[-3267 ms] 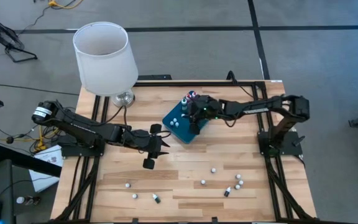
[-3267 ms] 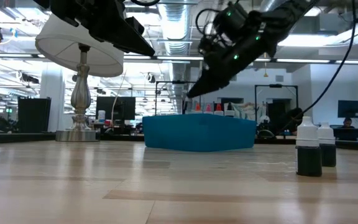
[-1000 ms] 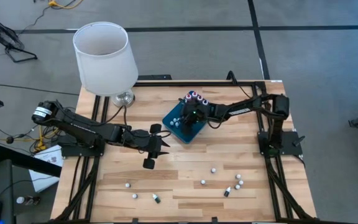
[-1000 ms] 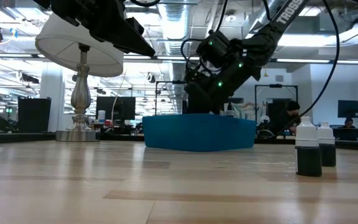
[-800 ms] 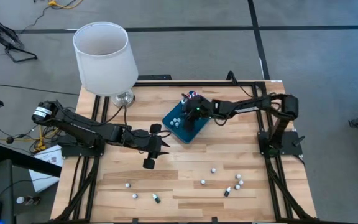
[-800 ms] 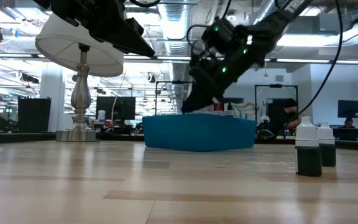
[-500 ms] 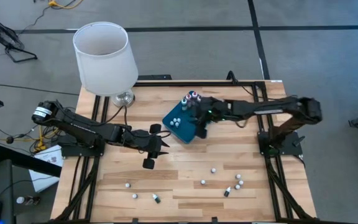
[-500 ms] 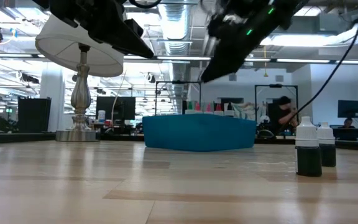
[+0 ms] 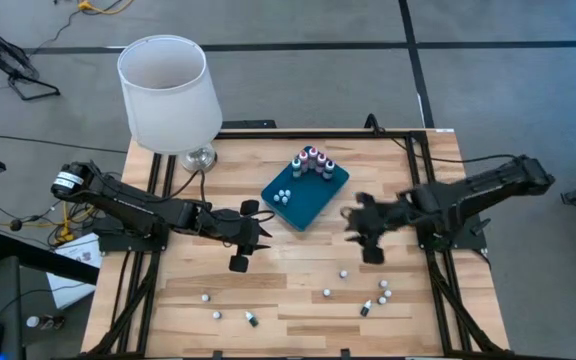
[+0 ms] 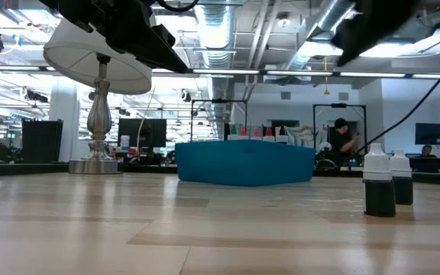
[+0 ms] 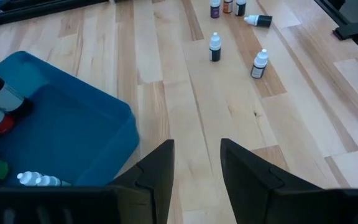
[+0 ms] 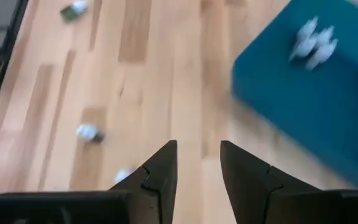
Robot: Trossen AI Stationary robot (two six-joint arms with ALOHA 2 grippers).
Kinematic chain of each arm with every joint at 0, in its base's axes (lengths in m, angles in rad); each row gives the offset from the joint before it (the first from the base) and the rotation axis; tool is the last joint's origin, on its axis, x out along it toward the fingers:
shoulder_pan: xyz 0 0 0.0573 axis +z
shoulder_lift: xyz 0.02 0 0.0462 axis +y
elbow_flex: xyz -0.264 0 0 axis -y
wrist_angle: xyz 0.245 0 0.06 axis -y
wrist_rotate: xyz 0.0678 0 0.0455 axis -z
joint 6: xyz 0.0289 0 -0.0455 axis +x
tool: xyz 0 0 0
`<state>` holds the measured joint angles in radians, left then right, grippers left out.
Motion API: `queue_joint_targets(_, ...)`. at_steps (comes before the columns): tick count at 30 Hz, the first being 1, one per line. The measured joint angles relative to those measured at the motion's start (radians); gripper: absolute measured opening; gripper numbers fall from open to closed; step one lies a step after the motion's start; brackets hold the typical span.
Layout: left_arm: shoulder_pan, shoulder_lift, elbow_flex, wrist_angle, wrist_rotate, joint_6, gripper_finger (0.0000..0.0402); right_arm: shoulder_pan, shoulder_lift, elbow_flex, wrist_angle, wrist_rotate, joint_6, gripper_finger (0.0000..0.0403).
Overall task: Pick & Place food coloring
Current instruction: Put the small black food coloring bottle into the blue container
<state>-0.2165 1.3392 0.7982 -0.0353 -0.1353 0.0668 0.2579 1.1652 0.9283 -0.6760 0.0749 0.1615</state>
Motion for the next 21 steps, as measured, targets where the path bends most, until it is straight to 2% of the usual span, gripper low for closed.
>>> queue_joint_targets(7,0.000,0.000,0.000,0.002,0.003,-0.008,0.0123,0.247,-0.078,-0.141,0.000,0.202,0.306,0.0111)
queue_joint_targets(12,-0.010,0.004,0.000,-0.039,0.082,-0.063,0.0123,0.420,-0.083,-0.219,0.016,0.345,0.508,0.0111)
queue_joint_targets(17,-0.062,0.004,0.000,-0.125,0.103,-0.180,0.0123,0.562,-0.048,-0.256,0.038,0.484,0.633,0.0111)
queue_joint_targets(21,-0.124,0.004,0.000,-0.267,0.127,-0.327,0.0123,0.635,-0.013,-0.259,0.054,0.609,0.655,0.0111)
